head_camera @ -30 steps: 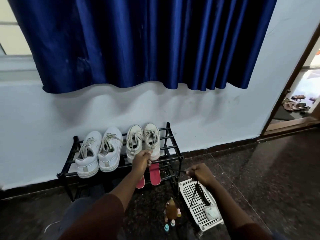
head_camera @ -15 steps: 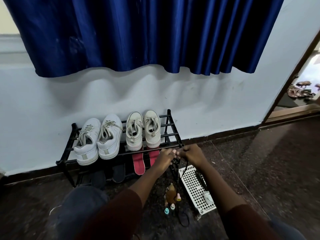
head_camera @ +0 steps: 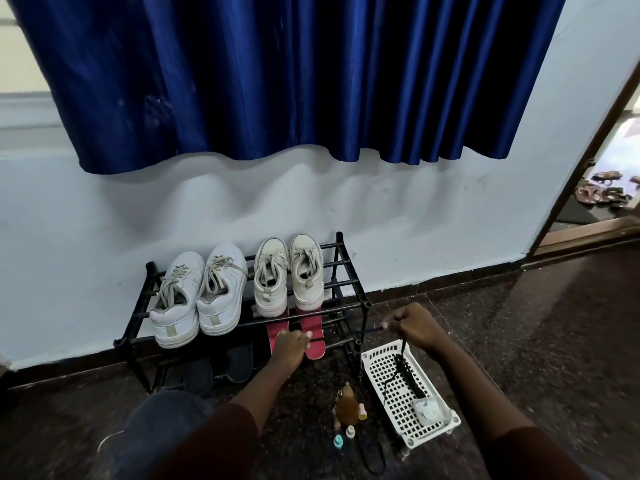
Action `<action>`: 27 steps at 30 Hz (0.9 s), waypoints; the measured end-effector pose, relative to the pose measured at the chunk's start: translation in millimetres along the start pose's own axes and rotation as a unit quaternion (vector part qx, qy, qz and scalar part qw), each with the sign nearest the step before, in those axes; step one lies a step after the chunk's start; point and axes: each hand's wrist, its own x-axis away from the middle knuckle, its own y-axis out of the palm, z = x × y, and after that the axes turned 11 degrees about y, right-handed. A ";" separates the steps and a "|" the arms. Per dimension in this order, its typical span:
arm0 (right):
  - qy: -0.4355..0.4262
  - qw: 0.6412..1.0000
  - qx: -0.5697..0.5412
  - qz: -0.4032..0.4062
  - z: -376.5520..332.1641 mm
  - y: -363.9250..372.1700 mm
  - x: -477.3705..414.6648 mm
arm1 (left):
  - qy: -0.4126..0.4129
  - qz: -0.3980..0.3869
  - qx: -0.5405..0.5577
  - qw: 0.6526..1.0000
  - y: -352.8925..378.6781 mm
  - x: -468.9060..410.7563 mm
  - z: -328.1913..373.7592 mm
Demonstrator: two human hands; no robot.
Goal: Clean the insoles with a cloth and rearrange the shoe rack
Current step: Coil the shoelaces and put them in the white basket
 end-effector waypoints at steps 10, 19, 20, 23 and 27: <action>-0.065 0.998 -0.006 -0.010 -30.3 25.7 1.6 | 0.108 -0.070 0.070 0.989 26.4 2.7 63.6; 0.005 0.992 -0.121 -0.027 -12.3 22.7 -5.0 | 0.113 -0.034 0.034 0.992 32.8 -1.7 63.5; 0.009 0.993 -0.118 -0.024 -7.7 21.8 -5.9 | 0.102 -0.031 0.027 0.994 32.4 -1.7 58.6; 0.015 0.995 -0.092 -0.021 4.9 17.3 -6.4 | 0.066 -0.031 0.010 0.997 29.6 0.6 44.2; 0.018 0.994 -0.103 -0.020 14.8 8.8 -6.6 | 0.017 -0.021 0.000 1.000 23.3 2.3 26.0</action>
